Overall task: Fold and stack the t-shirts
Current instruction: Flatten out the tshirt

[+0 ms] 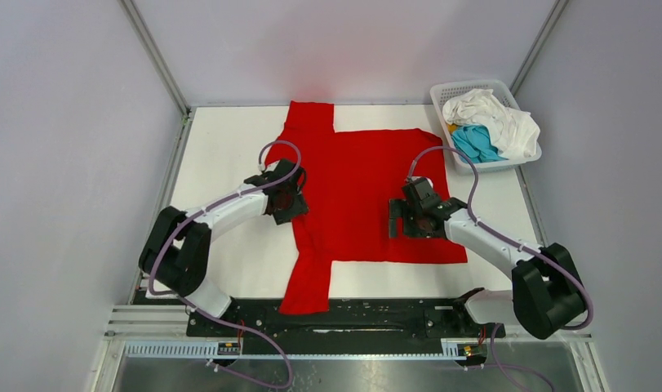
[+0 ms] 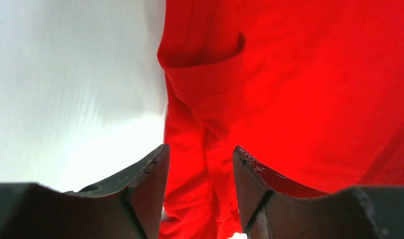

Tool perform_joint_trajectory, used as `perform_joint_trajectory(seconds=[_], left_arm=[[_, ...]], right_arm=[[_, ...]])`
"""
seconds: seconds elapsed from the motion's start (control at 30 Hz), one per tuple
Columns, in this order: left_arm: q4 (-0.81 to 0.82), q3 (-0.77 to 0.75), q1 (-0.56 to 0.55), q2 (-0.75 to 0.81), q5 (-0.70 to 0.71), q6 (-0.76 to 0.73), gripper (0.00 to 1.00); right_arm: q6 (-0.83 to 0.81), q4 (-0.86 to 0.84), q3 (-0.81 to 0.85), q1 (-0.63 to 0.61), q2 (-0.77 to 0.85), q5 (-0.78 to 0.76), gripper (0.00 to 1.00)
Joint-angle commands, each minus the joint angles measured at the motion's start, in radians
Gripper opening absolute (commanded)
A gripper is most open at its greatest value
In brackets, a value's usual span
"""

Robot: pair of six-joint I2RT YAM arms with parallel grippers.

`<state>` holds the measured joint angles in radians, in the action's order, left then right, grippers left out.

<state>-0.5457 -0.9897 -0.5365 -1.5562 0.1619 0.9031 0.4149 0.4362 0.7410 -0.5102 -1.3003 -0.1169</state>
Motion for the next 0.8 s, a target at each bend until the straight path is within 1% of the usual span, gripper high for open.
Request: perform_joint_trajectory(seconds=[0.0, 0.13, 0.27, 0.4, 0.43, 0.53, 0.63, 0.7, 0.73, 0.77], left_arm=[[0.118, -0.002, 0.024, -0.031, -0.076, -0.025, 0.48], [0.123, -0.020, 0.038, -0.075, -0.041, -0.025, 0.44], [0.129, -0.037, 0.057, -0.121, -0.040, -0.027, 0.36], [0.127, -0.048, 0.064, -0.143, -0.050, -0.027, 0.24], [0.128, -0.049, 0.064, -0.140, -0.050, -0.026, 0.19], [0.110, -0.047, 0.067, -0.112, -0.038, -0.027, 0.12], [0.085, -0.035, 0.076, -0.068, -0.018, -0.034, 0.10], [0.079, -0.021, 0.082, -0.034, -0.005, -0.039, 0.05], [0.077, -0.015, 0.089, -0.028, -0.002, -0.042, 0.00], [0.075, -0.009, 0.095, -0.017, -0.003, -0.047, 0.00]], right_arm=[[0.000, -0.007, 0.007, 0.004, -0.033, -0.046, 1.00], [0.005, -0.008, 0.013, 0.008, -0.066, -0.056, 0.99], [0.007, -0.012, 0.015, 0.015, -0.092, -0.059, 1.00], [0.008, -0.012, 0.015, 0.022, -0.108, -0.060, 0.99], [0.009, -0.012, 0.017, 0.024, -0.111, -0.061, 0.99], [0.011, -0.012, 0.018, 0.030, -0.121, -0.061, 1.00], [0.011, -0.013, 0.020, 0.033, -0.130, -0.061, 1.00], [0.012, -0.012, 0.020, 0.035, -0.136, -0.061, 1.00], [0.014, -0.011, 0.021, 0.036, -0.141, -0.061, 1.00], [0.015, -0.012, 0.021, 0.038, -0.143, -0.059, 1.00]])
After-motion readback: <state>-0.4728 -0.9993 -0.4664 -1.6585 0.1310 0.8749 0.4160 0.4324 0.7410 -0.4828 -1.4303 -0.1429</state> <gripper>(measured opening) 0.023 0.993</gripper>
